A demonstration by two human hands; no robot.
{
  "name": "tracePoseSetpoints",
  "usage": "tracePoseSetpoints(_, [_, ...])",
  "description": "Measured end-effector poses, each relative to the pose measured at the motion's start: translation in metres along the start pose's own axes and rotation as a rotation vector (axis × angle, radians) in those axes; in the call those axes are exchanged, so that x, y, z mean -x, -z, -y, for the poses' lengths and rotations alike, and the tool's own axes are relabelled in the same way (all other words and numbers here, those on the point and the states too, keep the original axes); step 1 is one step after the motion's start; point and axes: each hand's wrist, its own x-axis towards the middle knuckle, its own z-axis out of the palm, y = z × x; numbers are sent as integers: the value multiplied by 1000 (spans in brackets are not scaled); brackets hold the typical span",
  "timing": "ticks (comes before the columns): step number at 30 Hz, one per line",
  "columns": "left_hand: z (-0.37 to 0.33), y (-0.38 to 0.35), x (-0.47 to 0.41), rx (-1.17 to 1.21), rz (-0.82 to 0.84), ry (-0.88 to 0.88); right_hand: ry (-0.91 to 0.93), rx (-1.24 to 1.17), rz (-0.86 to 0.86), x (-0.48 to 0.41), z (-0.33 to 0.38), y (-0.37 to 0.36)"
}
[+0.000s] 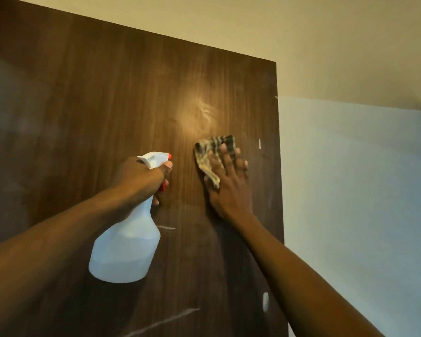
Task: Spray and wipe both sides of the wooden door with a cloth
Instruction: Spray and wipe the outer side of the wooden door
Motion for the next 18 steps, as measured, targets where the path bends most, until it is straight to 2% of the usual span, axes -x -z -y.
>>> tracePoseSetpoints(1, [-3,-9,2,-1,1,-1,58,27,18,16,-10,-1])
tracePoseSetpoints(3, [-7,-22,8,-10,-6,1,59,58,17,33,-40,3])
tracePoseSetpoints(8, [-16,-41,24,-29,-40,-9,-351,-34,-23,-20,-91,26])
tracePoseSetpoints(10, [-20,-44,27,-23,-44,-6,-404,-51,-37,-49,-91,31])
tracePoseSetpoints(12, [-23,-48,30,-20,-42,-3,-311,-52,-25,-55,-83,30])
tracePoseSetpoints(15, [-23,-54,37,-18,-52,-4,27,-20,33,-1,-71,19])
tracePoseSetpoints(16, [-22,-57,40,-14,-47,-6,79,-11,34,27,-73,16])
tracePoseSetpoints(18, [-19,-61,47,-1,-30,-6,41,-13,4,74,-89,12])
